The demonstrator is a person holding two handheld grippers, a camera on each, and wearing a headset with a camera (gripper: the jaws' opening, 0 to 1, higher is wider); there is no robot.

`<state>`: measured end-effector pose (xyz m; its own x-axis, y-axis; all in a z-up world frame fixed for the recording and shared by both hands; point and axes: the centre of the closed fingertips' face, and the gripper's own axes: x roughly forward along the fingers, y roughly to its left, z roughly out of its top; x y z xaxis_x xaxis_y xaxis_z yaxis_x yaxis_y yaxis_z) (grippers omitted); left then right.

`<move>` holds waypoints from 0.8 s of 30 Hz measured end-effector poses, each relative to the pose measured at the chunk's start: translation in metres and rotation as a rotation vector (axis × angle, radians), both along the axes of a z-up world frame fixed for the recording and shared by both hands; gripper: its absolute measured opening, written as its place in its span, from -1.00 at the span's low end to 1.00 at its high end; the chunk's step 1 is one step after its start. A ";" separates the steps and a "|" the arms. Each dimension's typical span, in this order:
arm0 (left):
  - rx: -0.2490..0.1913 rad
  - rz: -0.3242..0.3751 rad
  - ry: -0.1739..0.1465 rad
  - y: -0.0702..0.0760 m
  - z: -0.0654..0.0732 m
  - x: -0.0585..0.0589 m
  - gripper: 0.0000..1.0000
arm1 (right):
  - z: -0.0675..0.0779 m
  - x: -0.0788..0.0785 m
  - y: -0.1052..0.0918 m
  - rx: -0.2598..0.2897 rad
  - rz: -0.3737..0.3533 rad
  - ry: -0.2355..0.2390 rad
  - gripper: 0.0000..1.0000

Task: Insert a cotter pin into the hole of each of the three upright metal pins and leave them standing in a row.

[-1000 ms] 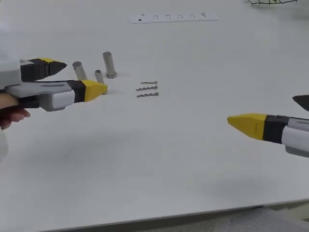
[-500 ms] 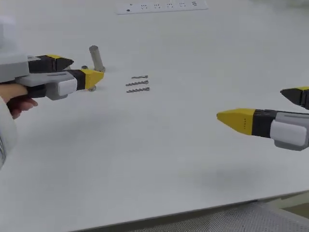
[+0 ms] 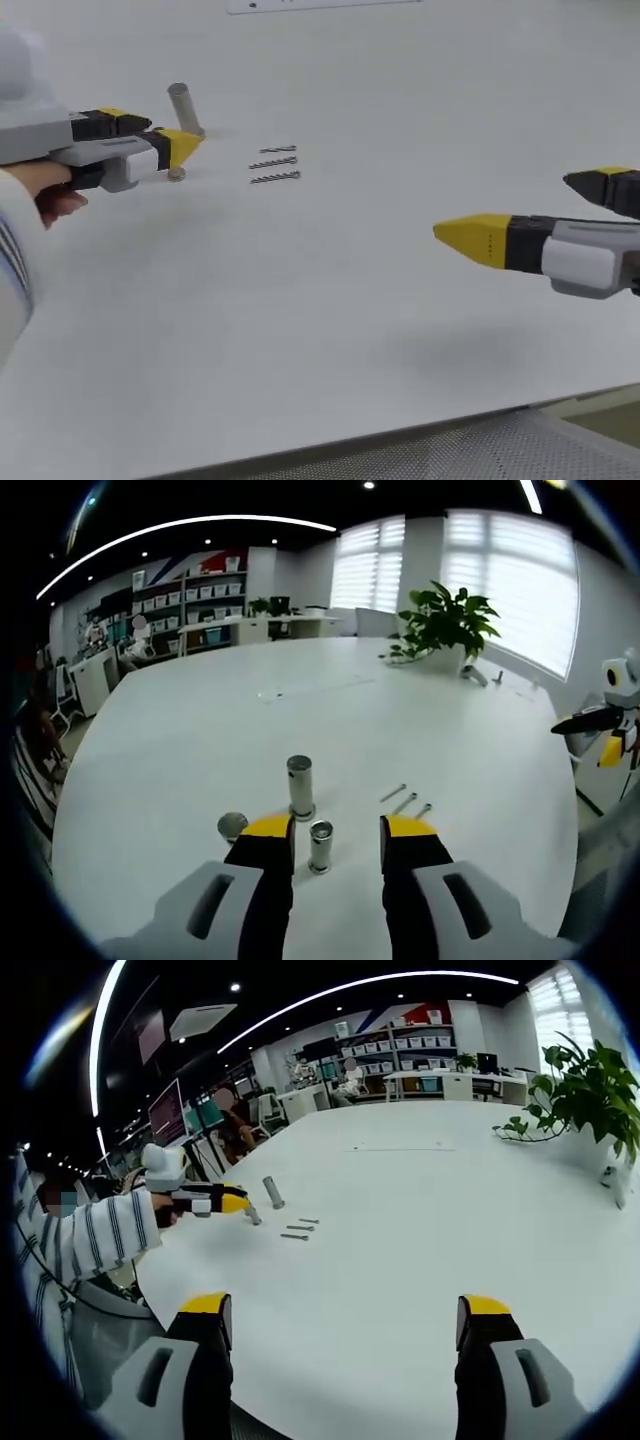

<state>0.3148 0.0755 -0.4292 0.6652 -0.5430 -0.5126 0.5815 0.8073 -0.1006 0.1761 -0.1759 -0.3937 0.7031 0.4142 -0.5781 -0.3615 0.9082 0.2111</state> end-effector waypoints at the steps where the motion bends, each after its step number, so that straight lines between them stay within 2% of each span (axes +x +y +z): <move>1: 0.007 0.002 0.002 0.001 -0.002 0.000 -0.40 | 0.000 0.000 0.000 0.002 0.001 0.000 0.83; 5: 0.028 0.003 0.001 0.002 -0.007 0.002 -0.47 | 0.000 0.001 0.001 0.006 0.003 0.000 0.83; 8: 0.039 0.013 0.025 0.005 -0.014 0.002 -0.58 | -0.002 0.002 0.003 0.006 0.009 0.003 0.82; 14: 0.060 -0.004 0.024 0.003 -0.018 0.000 -0.66 | -0.002 0.002 0.004 0.006 0.010 0.005 0.81; 22: 0.080 -0.011 0.016 0.003 -0.019 -0.001 -0.88 | 0.000 0.002 0.001 0.006 0.003 0.004 0.80; 24: 0.073 -0.007 0.021 0.004 -0.019 0.000 -0.89 | 0.000 0.001 0.001 0.008 0.002 0.004 0.80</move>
<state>0.3145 0.0794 -0.4482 0.6504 -0.5079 -0.5649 0.5853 0.8090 -0.0535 0.1775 -0.1753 -0.3939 0.7000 0.4201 -0.5775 -0.3625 0.9058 0.2195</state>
